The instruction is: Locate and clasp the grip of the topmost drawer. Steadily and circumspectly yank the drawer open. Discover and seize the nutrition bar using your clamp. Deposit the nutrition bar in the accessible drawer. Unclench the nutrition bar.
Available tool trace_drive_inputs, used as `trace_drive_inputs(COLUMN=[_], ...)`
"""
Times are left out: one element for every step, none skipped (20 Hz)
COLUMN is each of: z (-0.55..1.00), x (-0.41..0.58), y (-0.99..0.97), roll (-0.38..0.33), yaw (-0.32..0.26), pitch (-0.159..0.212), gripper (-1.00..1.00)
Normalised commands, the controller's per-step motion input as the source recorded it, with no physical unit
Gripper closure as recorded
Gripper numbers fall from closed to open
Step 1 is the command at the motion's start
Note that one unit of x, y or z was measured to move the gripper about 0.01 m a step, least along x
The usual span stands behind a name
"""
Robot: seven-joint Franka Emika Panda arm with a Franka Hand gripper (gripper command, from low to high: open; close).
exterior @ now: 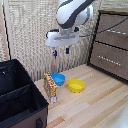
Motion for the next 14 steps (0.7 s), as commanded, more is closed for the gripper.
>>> trace_drive_inputs(z=[0.0,0.0,0.0,0.0,0.0,0.0,0.0,0.0,0.0,0.0,0.0,0.0,0.0,0.0], x=[0.04,-0.014,-0.014,-0.011,0.0,0.0,0.0,0.0,0.0,0.0,0.0,0.0,0.0,0.0], y=[0.26,-0.24,-0.24,-0.24,-0.24,-0.23,-0.23,-0.22,-0.22,-0.22,-0.22,-0.22,-0.21,-0.2], roll=[-0.042,-0.252,-0.252,-0.253,-0.257,-0.265,-0.267,-0.272,-0.273,-0.272,-0.271,-0.271,-0.269,-0.273], yaw=[0.0,0.167,0.167,0.165,0.162,0.158,0.155,0.152,0.151,0.151,0.152,0.152,0.152,0.151], pitch=[0.0,-0.107,-0.107,-0.108,-0.105,-0.097,-0.091,-0.085,-0.085,-0.085,-0.086,-0.086,-0.085,-0.074], gripper=[-1.0,-1.0,-1.0,-1.0,-1.0,-1.0,-1.0,-1.0,-1.0,-1.0,-1.0,-1.0,-1.0,-1.0])
